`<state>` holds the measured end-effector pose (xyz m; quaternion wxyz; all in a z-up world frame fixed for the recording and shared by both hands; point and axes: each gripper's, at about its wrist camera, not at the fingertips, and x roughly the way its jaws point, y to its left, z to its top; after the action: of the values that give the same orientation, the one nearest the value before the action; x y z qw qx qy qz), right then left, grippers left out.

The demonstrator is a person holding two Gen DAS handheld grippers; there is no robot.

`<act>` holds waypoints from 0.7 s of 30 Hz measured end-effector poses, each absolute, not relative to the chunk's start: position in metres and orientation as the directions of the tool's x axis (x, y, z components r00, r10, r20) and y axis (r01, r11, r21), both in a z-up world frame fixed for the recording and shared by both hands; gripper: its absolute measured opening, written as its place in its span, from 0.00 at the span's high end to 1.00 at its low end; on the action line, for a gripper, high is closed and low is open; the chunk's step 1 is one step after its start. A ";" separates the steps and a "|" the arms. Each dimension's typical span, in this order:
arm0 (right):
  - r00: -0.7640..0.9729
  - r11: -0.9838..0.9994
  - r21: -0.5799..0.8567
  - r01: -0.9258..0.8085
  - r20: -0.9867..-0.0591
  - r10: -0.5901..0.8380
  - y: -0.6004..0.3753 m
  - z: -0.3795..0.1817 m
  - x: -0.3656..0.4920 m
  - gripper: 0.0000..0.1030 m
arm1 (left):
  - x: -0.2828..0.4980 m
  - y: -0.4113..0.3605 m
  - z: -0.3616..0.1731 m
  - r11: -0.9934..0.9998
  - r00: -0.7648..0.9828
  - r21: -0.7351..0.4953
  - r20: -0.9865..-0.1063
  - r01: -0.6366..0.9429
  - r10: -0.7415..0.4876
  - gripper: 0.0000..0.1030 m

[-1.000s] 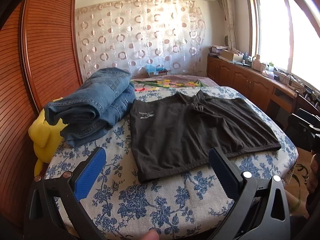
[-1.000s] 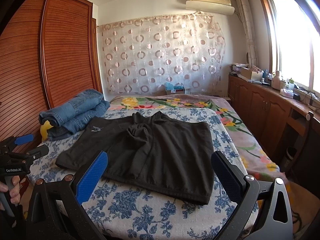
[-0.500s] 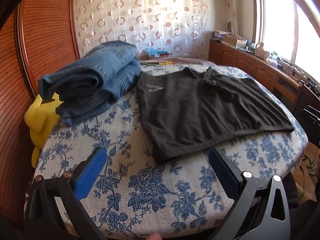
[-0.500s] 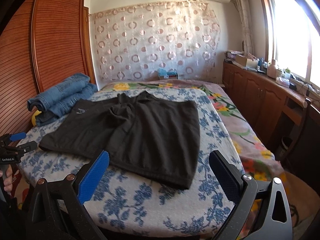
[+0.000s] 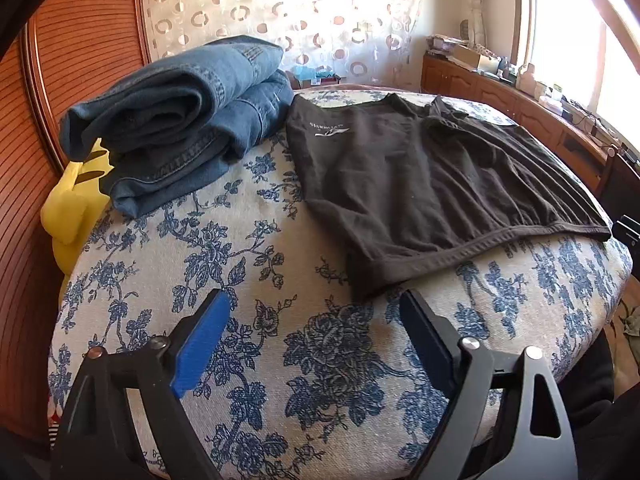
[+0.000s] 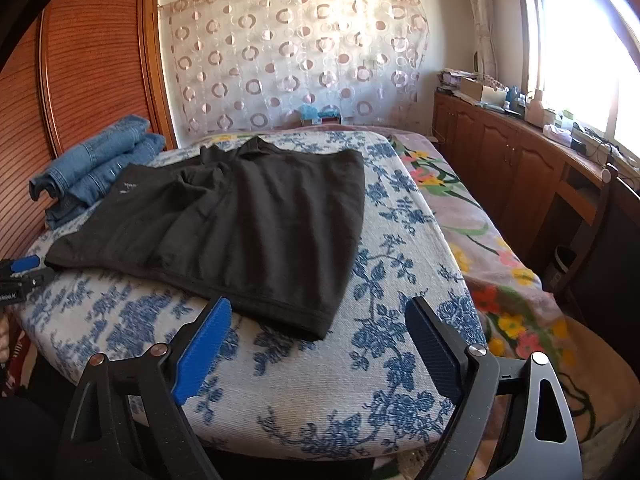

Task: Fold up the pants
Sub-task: 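Lower both grippers toward the waistband edge of the black pants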

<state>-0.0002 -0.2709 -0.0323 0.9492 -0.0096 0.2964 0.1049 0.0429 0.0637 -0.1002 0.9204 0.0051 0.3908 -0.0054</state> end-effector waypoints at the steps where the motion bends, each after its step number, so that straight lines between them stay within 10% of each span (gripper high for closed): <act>1: 0.799 0.978 0.038 -0.204 -0.571 0.189 -0.271 -0.031 -0.003 0.15 | 0.044 0.064 -0.101 1.000 0.692 0.006 -0.722 0.014 -0.006 0.16; 14: 0.769 0.979 -0.009 -0.206 -0.620 0.156 -0.279 -0.027 -0.007 0.25 | 0.055 0.065 -0.101 1.000 0.695 0.008 -0.719 0.022 -0.010 0.17; 21: 0.760 0.972 0.020 -0.234 -0.619 0.195 -0.278 -0.020 -0.014 0.50 | 0.060 0.062 -0.099 0.999 0.694 -0.013 -0.719 0.046 -0.041 0.31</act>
<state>-0.0137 -0.2776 -0.0197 0.9377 -0.0292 0.3268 0.1144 0.0597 0.0625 -0.0992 0.9203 0.0031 0.3904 -0.0237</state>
